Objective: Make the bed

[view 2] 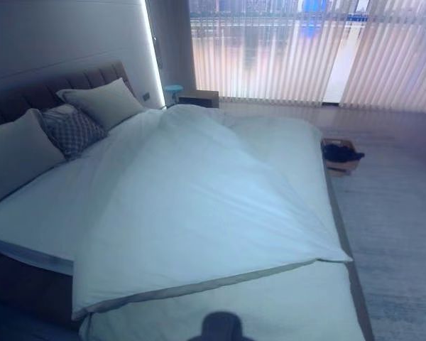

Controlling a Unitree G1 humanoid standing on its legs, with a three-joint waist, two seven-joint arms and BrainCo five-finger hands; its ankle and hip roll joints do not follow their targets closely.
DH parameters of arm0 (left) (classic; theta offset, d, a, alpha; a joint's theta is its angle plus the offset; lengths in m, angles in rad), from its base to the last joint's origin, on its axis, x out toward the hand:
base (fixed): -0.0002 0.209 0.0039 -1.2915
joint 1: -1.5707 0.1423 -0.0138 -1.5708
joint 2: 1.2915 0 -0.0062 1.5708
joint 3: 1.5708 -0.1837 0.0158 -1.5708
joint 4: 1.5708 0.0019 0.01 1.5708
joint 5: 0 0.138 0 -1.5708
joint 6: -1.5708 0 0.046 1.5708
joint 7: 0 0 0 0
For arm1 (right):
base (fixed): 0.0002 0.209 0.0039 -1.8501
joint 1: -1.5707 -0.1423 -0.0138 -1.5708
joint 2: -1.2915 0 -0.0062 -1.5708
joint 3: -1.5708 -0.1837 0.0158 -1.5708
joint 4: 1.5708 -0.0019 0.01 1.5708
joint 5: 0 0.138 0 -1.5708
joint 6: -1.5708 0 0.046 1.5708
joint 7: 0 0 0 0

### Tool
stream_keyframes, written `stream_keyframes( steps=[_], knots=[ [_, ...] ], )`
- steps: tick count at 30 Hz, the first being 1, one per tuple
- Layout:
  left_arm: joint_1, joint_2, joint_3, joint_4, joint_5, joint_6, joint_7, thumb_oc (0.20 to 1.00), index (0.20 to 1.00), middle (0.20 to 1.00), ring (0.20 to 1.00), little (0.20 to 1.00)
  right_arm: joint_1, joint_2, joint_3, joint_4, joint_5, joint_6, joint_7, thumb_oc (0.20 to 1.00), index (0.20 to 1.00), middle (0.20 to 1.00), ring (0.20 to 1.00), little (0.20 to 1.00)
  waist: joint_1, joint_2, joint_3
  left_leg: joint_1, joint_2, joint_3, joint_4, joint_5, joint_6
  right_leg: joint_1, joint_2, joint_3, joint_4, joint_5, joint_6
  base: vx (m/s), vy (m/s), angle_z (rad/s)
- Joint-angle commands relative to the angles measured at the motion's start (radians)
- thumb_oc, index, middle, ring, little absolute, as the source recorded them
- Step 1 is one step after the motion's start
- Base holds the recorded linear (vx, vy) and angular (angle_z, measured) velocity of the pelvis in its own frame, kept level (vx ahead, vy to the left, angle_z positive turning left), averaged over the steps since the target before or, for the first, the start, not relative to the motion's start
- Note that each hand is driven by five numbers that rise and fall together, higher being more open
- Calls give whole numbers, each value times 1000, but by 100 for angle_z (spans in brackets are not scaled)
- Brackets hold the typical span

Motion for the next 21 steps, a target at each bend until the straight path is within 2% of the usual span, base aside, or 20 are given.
stream_keyframes(
  steps=[1, 5, 8, 11, 12, 13, 14, 16, 17, 18, 19, 21],
  knots=[
    [-77, -7, -5, 2, 24, -36, -9, 1000, 1000, 1000, 1000, 1000, -86, -7, 22, 14, -6, -25, -2, 1000, 1000, 1000, 1000, 1000, -22, -38, 38, 7, -12, 1, -4, 33, -16, -27, 23, 13, -11, 82, -17, 15, 29, -4],
    [-88, -3, -26, 5, 54, -37, -16, 1000, 1000, 1000, 1000, 1000, -90, -11, 23, 8, -4, -27, -3, 1000, 1000, 1000, 1000, 1000, -28, -39, 39, 5, -17, 6, -4, 28, -12, -31, 18, 13, -9, 83, -14, 27, 38, -6],
    [-100, 6, -29, -47, 47, -42, 5, 1000, 1000, 1000, 1000, 1000, -93, -20, -5, -49, 54, -51, -14, 1000, 1000, 1000, 1000, 1000, -34, -36, 36, 8, -21, 12, -1, 24, -10, -31, 16, 15, -3, 82, -12, 28, 32, -5],
    [-80, 62, -33, -333, -14, -73, 10, 1000, 1000, 1000, 1000, 1000, -44, -57, -42, -287, 102, -90, -38, 1000, 1000, 1000, 1000, 1000, -39, -33, 41, 6, -22, 11, 2, 23, -8, -33, 12, 13, 4, 82, -8, 12, 37, -6],
    [-58, 124, -32, -539, -40, -87, -6, 1000, 1000, 1000, 1000, 1000, -7, -85, -78, -414, 121, -104, -43, 1000, 1000, 1000, 1000, 1000, -39, -34, 39, 10, -23, 8, 3, 22, -7, -27, 8, 9, 6, 84, -4, 0, 0, 0],
    [-58, 124, -32, -539, -40, -87, -6, 1000, 1000, 1000, 1000, 1000, -7, -85, -78, -414, 121, -104, -43, 1000, 1000, 1000, 1000, 1000, -39, -34, 39, 10, -23, 8, 3, 22, -7, -27, 8, 9, 6, 84, -4, 40, 31, 3],
    [-60, 160, -15, -663, -93, -90, -22, 1000, 1000, 1000, 1000, 1000, 1, -106, -103, -538, 120, -111, -51, 1000, 1000, 1000, 1000, 1000, -40, -35, 36, 15, -26, 9, 2, 21, -5, -22, 5, 4, 9, 83, -2, 32, 28, 3],
    [-67, 150, 4, -707, -185, -85, -32, 1000, 1000, 1000, 1000, 1000, -9, -108, -116, -573, 129, -111, -56, 1000, 1000, 1000, 1000, 1000, -39, -36, 31, 20, -28, 10, 3, 17, -4, -18, 1, 4, 12, 84, 1, 21, 19, 2],
    [-67, 150, 5, -708, -186, -85, -33, 1000, 1000, 1000, 1000, 1000, -10, -108, -115, -573, 130, -111, -56, 1000, 1000, 1000, 1000, 1000, -40, -36, 31, 21, -28, 10, 3, 17, -4, -17, 1, 4, 12, 84, 1, 0, 0, 0],
    [-80, 126, 23, -788, -340, -82, -48, 1000, 1000, 1000, 1000, 1000, -27, -107, -122, -647, 144, -111, -65, 1000, 1000, 1000, 1000, 1000, -40, -37, 27, 23, -28, 10, 6, 14, -2, -14, -2, 1, 16, 83, 1, 0, 0, 0],
    [-82, 119, 26, -819, -389, -82, -59, 1000, 1000, 1000, 1000, 1000, -29, -105, -128, -691, 152, -113, -64, 1000, 1000, 1000, 1000, 1000, -41, -38, 26, 24, -27, 10, 8, 13, -1, -14, -3, -1, 19, 82, 0, 36, 14, -2],
    [-82, 118, 26, -854, -430, -78, -66, 1000, 1000, 1000, 1000, 1000, -27, -107, -134, -747, 158, -118, -63, 1000, 1000, 1000, 1000, 1000, -43, -39, 25, 26, -28, 12, 10, 10, -1, -14, -3, 1, 21, 81, 1, 0, 0, 0]
  ],
)
